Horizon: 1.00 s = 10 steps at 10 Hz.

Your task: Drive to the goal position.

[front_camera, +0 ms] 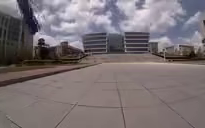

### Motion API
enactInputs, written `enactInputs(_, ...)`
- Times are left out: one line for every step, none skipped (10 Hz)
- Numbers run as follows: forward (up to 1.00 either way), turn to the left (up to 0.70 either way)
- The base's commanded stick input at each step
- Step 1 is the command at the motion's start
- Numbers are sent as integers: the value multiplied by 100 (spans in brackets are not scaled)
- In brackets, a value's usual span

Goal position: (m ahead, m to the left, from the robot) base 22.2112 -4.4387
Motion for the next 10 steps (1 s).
enactInputs(70, 0)
enactInputs(70, 0)
enactInputs(70, 0)
enactInputs(70, 0)
enactInputs(70, 0)
enactInputs(70, 0)
enactInputs(70, 0)
enactInputs(70, 0)
enactInputs(70, 0)
enactInputs(70, 0)
